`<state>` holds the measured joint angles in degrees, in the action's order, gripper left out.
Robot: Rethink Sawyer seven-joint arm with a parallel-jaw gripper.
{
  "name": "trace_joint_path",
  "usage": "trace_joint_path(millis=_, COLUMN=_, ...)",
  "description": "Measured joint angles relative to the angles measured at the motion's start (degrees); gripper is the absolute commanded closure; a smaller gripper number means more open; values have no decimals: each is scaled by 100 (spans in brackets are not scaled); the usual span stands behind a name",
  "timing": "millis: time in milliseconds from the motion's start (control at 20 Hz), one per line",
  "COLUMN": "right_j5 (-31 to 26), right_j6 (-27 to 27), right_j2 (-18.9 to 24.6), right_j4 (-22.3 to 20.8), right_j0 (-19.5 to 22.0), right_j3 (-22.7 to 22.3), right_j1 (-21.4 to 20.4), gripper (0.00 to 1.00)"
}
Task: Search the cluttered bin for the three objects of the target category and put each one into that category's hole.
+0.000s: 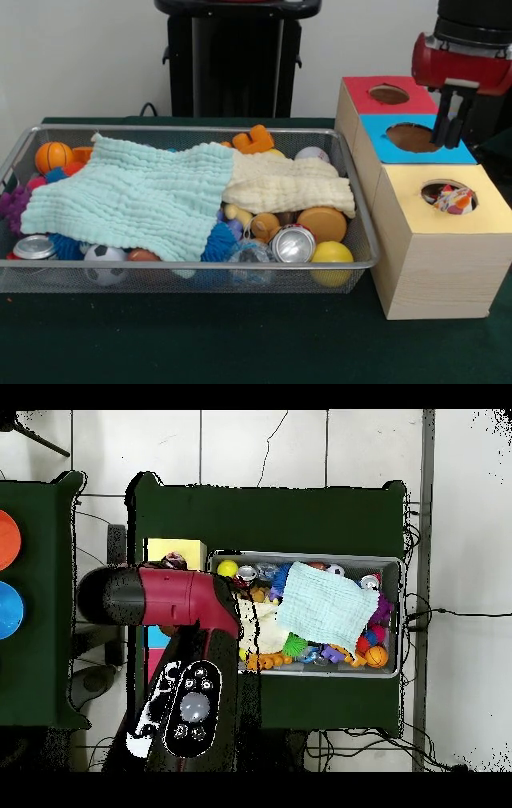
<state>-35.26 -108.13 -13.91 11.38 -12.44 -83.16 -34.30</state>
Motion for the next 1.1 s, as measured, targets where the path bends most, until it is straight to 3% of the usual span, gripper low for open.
trace_joint_path(millis=1050, right_j5=172, right_j6=0, right_j2=44, right_j4=-348, right_j0=1029, right_j3=-506, right_j1=-84, gripper=100)
trace_joint_path(millis=1100, right_j5=198, right_j6=0, right_j2=50, right_j4=-459, right_j0=1122, right_j3=-553, right_j1=-90, gripper=0)
